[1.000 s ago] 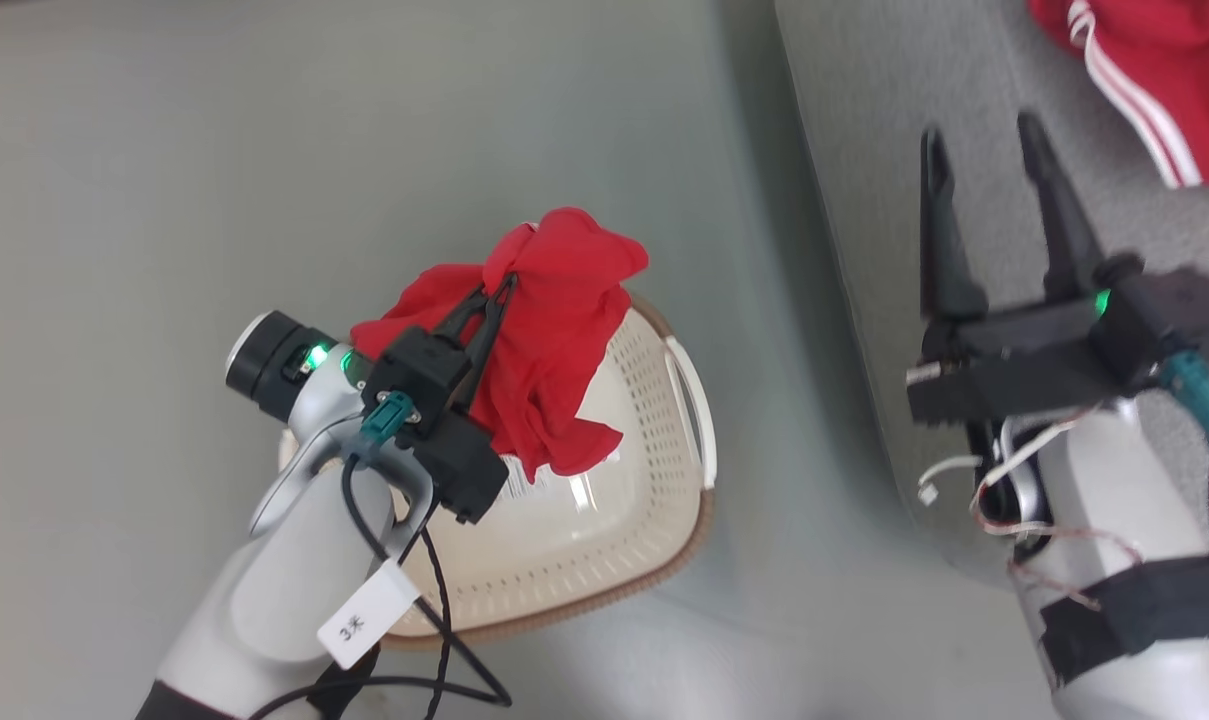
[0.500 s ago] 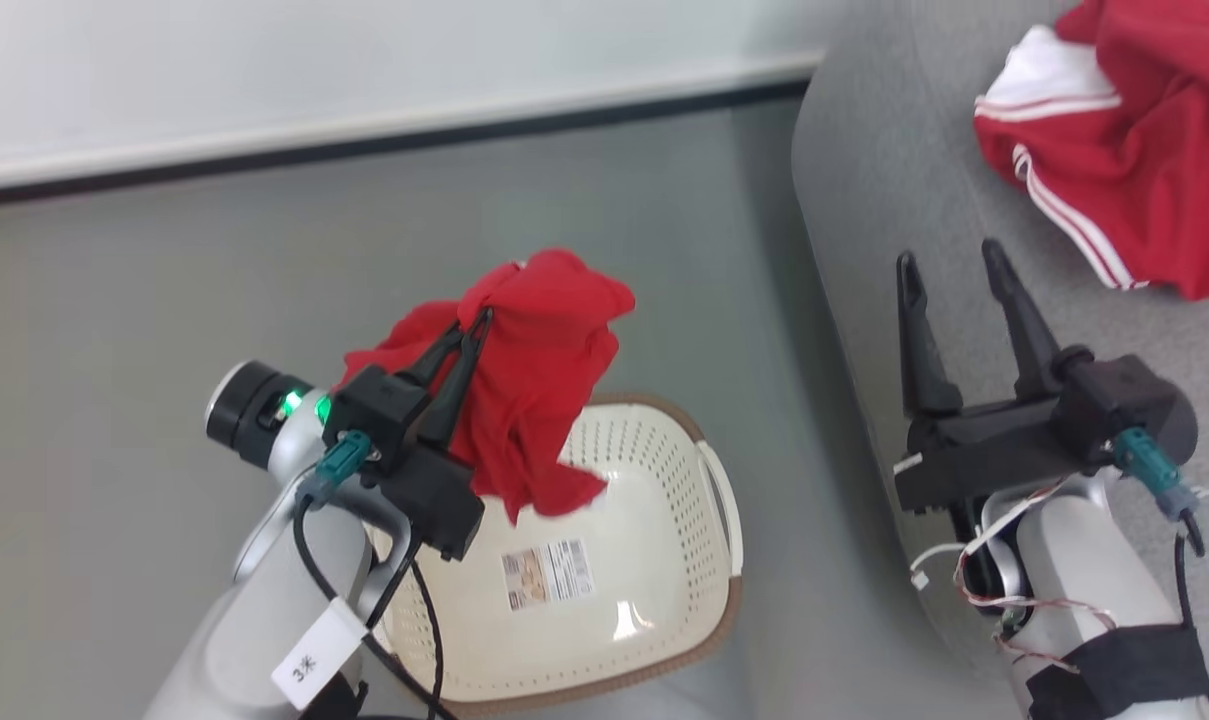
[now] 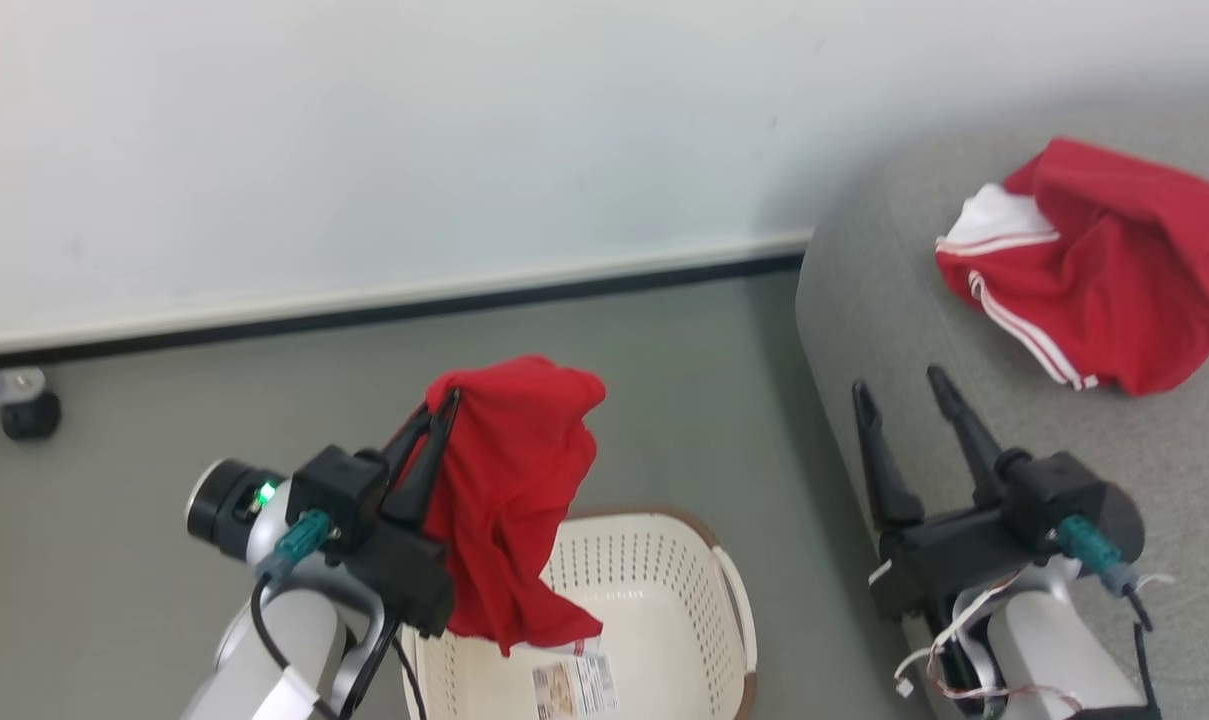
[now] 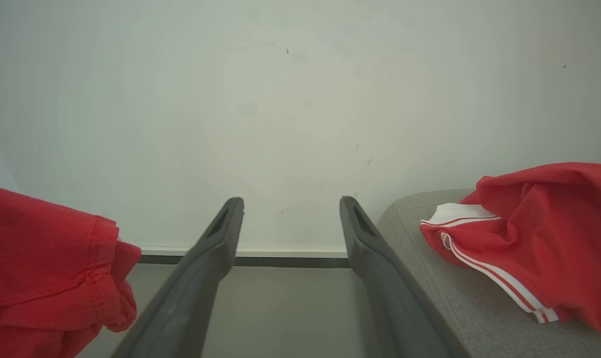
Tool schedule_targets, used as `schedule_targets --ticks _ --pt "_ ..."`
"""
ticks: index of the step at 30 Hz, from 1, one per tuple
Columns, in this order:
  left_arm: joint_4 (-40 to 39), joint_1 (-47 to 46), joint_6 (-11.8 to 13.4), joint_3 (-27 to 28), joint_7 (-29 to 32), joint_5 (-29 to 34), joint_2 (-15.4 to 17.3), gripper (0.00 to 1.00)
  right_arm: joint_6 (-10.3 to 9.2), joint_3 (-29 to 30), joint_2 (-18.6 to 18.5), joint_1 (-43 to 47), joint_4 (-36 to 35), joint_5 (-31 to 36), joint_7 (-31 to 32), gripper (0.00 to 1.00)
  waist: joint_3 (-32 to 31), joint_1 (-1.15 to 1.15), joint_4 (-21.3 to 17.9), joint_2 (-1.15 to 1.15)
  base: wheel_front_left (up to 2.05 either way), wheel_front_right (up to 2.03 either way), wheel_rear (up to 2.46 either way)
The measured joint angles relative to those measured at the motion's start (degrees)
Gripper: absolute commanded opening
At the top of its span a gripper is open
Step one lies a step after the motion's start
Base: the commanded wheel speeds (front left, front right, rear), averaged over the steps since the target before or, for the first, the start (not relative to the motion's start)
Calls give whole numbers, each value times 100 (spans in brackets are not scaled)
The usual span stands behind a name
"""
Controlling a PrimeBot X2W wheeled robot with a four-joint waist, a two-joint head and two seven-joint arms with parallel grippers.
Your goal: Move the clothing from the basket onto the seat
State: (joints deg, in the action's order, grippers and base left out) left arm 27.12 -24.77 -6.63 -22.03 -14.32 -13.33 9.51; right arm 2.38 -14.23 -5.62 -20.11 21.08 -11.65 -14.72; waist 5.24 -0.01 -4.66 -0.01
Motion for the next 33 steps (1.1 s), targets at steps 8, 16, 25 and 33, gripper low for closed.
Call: schedule_targets --ticks 8,16,25,33 --pt "-274 427 7 27 2 -57 82 0 165 -247 13 279 114 0 1 100 -583 0 43 0 0 0 0" --pt "-790 544 15 23 131 -126 80 0 396 -746 88 275 233 -81 1 100 -987 0 101 0 0 0 0" --pt "-1262 546 23 -93 415 -125 56 0 470 -1447 96 -203 688 -234 59 100 -1017 1 187 1 0 0 0" --pt "-1571 534 23 -144 643 -125 23 0 470 -2743 99 -755 955 -837 102 100 -946 1 287 1 0 0 0"
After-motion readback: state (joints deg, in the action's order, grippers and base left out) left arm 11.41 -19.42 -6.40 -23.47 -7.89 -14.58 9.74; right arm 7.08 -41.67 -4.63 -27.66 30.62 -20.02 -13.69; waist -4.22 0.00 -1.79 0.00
